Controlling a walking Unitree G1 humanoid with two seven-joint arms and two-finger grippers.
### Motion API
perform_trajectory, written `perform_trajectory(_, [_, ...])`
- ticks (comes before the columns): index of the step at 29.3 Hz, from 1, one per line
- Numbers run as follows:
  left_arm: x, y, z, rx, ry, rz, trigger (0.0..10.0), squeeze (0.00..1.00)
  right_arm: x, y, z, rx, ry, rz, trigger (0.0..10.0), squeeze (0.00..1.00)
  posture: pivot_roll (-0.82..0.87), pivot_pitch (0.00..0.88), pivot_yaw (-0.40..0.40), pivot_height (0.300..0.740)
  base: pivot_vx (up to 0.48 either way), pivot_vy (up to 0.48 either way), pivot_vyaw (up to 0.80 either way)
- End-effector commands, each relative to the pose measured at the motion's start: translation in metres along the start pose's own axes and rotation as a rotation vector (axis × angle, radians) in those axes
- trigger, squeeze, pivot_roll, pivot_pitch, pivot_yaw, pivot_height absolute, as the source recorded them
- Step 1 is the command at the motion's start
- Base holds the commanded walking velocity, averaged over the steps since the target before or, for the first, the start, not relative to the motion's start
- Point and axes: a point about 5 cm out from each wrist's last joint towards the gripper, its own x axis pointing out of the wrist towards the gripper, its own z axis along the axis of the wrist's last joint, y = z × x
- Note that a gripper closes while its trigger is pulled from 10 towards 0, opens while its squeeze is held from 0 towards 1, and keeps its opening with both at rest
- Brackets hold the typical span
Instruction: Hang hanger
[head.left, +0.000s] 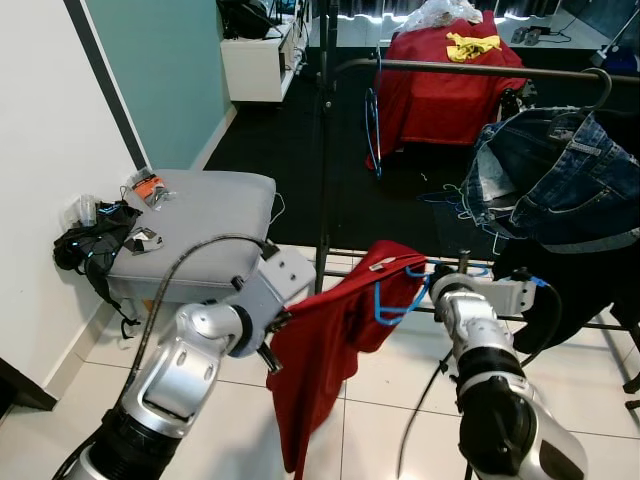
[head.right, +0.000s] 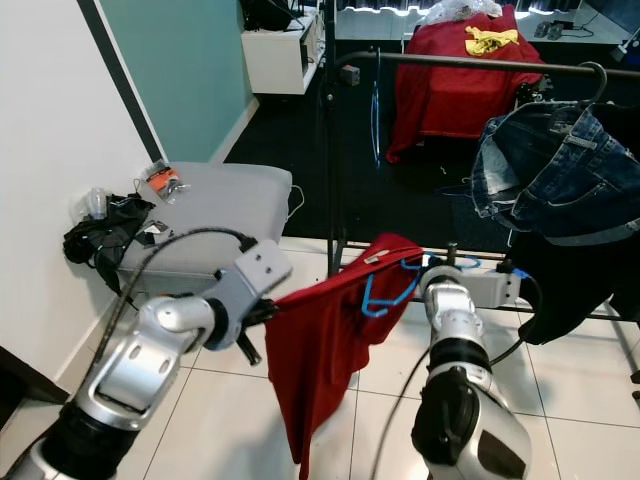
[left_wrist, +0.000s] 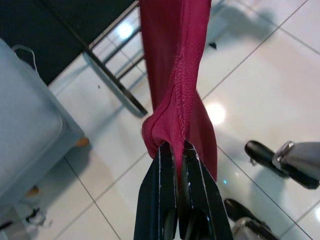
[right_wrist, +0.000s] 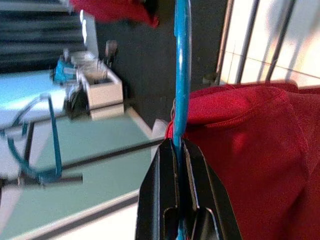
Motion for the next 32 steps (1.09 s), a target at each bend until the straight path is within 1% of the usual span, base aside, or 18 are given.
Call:
perform_trajectory(1, [-0.004, 0.002, -0.015, -0.024, 0.051, 0.036, 10.0, 0.0, -0.002, 0.011, 0.056, 0.114, -0.262, 0.018, 10.0, 0.0, 0.04, 0.053, 0.028, 0.74, 0.0, 0.0, 0.0])
perform_trajectory(4, [-0.001, -0.009, -0.015, 0.004, 0.021, 0.015, 10.0, 0.0, -0.001, 0.024, 0.062, 0.235, -0.297, 0.024, 10.0, 0.0, 0.04, 0.05, 0.027, 0.74, 0.0, 0.0, 0.0])
perform_trajectory(7, [0.001, -0.01, -0.016, 0.006, 0.019, 0.018, 10.0, 0.0, 0.0, 0.034, 0.048, 0.221, -0.232, 0.056, 10.0, 0.0, 0.04, 0.048, 0.028, 0.74, 0.0, 0.0, 0.0])
perform_trajectory(11, [0.005, -0.013, -0.022, 0.055, 0.034, 0.022, 10.0, 0.0, 0.0, 0.051, 0.031, 0.326, -0.137, 0.098, 10.0, 0.0, 0.03, 0.044, 0.027, 0.74, 0.0, 0.0, 0.0])
perform_trajectory(13, [0.006, -0.014, -0.021, 0.049, 0.029, 0.022, 10.0, 0.0, -0.001, 0.057, 0.03, 0.286, -0.134, 0.111, 10.0, 0.0, 0.03, 0.043, 0.027, 0.74, 0.0, 0.0, 0.0])
perform_trajectory(14, [0.006, -0.015, -0.021, 0.04, 0.024, 0.021, 10.0, 0.0, -0.001, 0.061, 0.031, 0.2, -0.144, 0.126, 10.0, 0.0, 0.03, 0.041, 0.026, 0.74, 0.0, 0.0, 0.0])
perform_trajectory(16, [0.006, -0.015, -0.021, 0.04, 0.024, 0.021, 10.0, 0.0, -0.001, 0.061, 0.031, 0.2, -0.144, 0.126, 10.0, 0.0, 0.03, 0.041, 0.026, 0.74, 0.0, 0.0, 0.0])
perform_trajectory(18, [0.004, -0.013, -0.013, -0.006, -0.001, 0.023, 10.0, 0.0, -0.001, 0.066, 0.032, 0.028, -0.164, 0.155, 10.0, 0.0, 0.03, 0.038, 0.023, 0.74, 0.0, 0.0, 0.0])
perform_trajectory(19, [0.004, -0.013, -0.013, -0.006, -0.001, 0.023, 10.0, 0.0, -0.001, 0.066, 0.032, 0.028, -0.164, 0.155, 10.0, 0.0, 0.03, 0.038, 0.023, 0.74, 0.0, 0.0, 0.0])
perform_trajectory(20, [0.003, -0.011, -0.008, -0.028, -0.023, 0.019, 10.0, 0.0, -0.001, 0.069, 0.033, -0.096, -0.181, 0.175, 10.0, 0.0, 0.03, 0.038, 0.023, 0.74, 0.0, 0.0, 0.0])
perform_trajectory(21, [0.003, -0.011, -0.008, -0.028, -0.023, 0.019, 10.0, 0.0, -0.001, 0.069, 0.033, -0.096, -0.181, 0.175, 10.0, 0.0, 0.03, 0.038, 0.023, 0.74, 0.0, 0.0, 0.0])
perform_trajectory(22, [0.001, -0.01, -0.003, -0.045, -0.047, 0.007, 10.0, 0.0, -0.001, 0.071, 0.033, -0.204, -0.191, 0.189, 10.0, 0.0, 0.04, 0.039, 0.023, 0.74, 0.0, 0.0, 0.0])
perform_trajectory(23, [0.001, -0.01, -0.003, -0.045, -0.047, 0.007, 10.0, 0.0, -0.001, 0.071, 0.033, -0.204, -0.191, 0.189, 10.0, 0.0, 0.04, 0.039, 0.023, 0.74, 0.0, 0.0, 0.0])
perform_trajectory(25, [-0.001, -0.005, -0.003, -0.032, -0.038, 0.013, 10.0, 0.0, -0.003, 0.081, 0.024, -0.561, -0.179, 0.298, 10.0, 0.0, 0.04, 0.043, 0.026, 0.74, 0.0, 0.0, 0.0])
perform_trajectory(27, [-0.001, -0.005, -0.003, -0.032, -0.038, 0.013, 10.0, 0.0, -0.003, 0.081, 0.024, -0.561, -0.179, 0.298, 10.0, 0.0, 0.04, 0.043, 0.026, 0.74, 0.0, 0.0, 0.0])
perform_trajectory(29, [0.001, 0.01, -0.019, 0.006, 0.05, 0.094, 10.0, 0.0, -0.007, 0.083, -0.008, -0.992, -0.013, 0.445, 10.0, 0.0, 0.02, 0.053, 0.031, 0.74, 0.0, 0.0, 0.0])
perform_trajectory(30, [0.001, 0.01, -0.019, 0.006, 0.05, 0.094, 10.0, 0.0, -0.007, 0.083, -0.008, -0.992, -0.013, 0.445, 10.0, 0.0, 0.02, 0.053, 0.031, 0.74, 0.0, 0.0, 0.0])
perform_trajectory(32, [0.005, 0.022, -0.027, 0.02, 0.092, 0.159, 10.0, 0.0, -0.011, 0.055, -0.042, -1.159, 0.3, 0.482, 10.0, 0.0, 0.02, 0.055, 0.026, 0.74, 0.0, 0.0, 0.0])
